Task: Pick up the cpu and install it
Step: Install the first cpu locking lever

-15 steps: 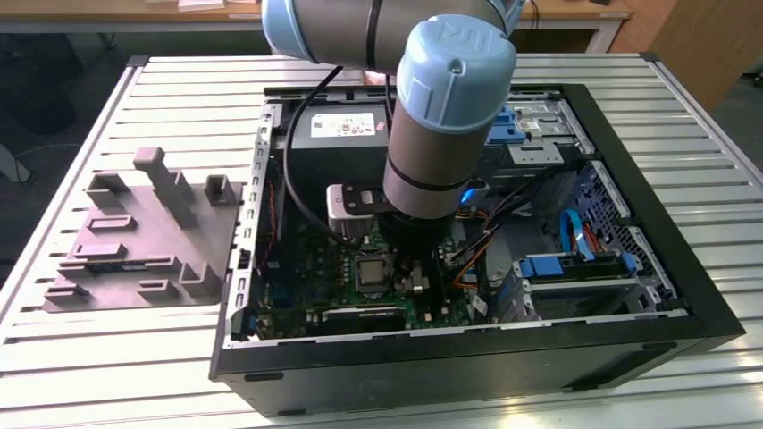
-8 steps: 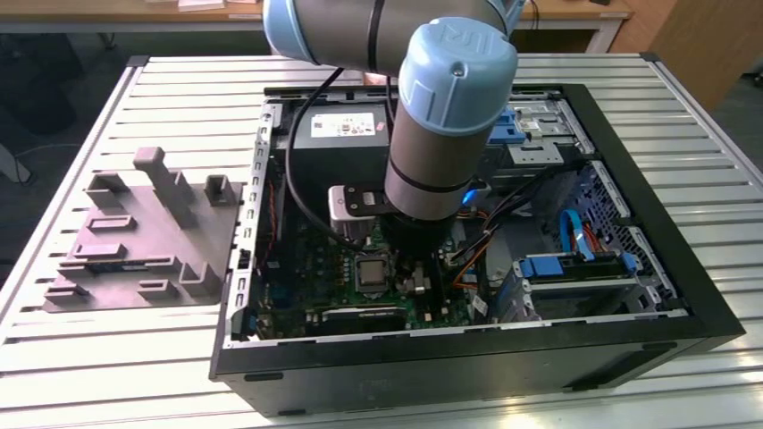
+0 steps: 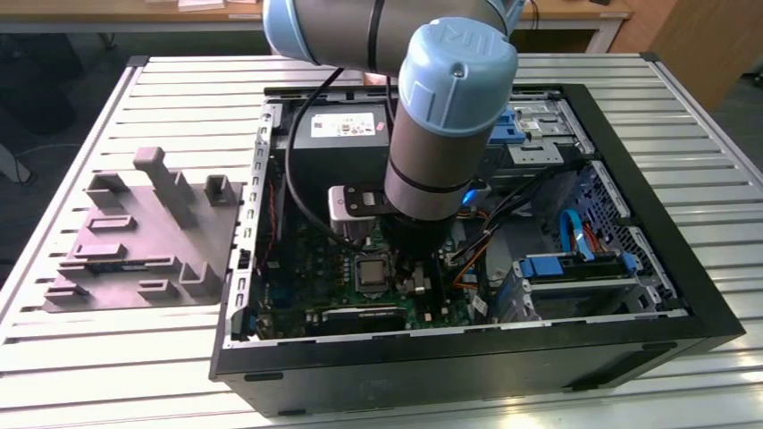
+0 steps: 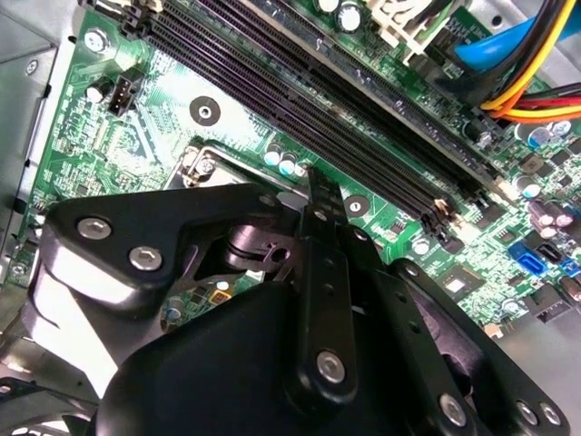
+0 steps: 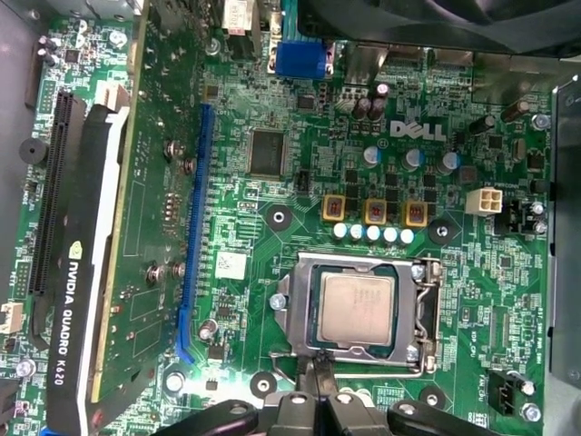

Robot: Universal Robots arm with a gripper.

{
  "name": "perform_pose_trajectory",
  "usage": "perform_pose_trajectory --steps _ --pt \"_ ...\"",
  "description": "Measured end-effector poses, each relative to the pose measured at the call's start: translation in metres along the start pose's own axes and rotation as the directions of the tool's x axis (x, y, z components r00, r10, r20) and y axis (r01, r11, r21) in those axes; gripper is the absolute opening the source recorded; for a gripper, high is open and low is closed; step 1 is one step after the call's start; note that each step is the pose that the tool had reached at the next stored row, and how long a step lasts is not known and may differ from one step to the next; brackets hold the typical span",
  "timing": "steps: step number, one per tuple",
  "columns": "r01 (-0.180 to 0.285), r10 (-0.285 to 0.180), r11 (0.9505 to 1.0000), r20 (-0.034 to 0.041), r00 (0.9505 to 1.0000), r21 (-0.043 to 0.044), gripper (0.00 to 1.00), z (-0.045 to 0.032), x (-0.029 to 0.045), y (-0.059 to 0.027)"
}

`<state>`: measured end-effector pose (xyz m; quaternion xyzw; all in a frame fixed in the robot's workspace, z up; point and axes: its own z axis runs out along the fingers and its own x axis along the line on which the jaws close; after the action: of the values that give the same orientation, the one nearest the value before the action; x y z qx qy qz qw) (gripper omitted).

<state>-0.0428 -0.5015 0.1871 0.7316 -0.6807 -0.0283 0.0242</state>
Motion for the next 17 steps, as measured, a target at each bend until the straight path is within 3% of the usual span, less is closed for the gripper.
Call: perform_pose_trajectory --steps 6,17 --pt "0.000 0.000 1.0000 0.0049 1.0000 0.0004 0.11 -0.0082 -0.0001 0.0007" --pt "0.001 -0.001 1.0000 0.0085 1.0000 0.0006 0.11 -0.0336 -0.0003 0.0025"
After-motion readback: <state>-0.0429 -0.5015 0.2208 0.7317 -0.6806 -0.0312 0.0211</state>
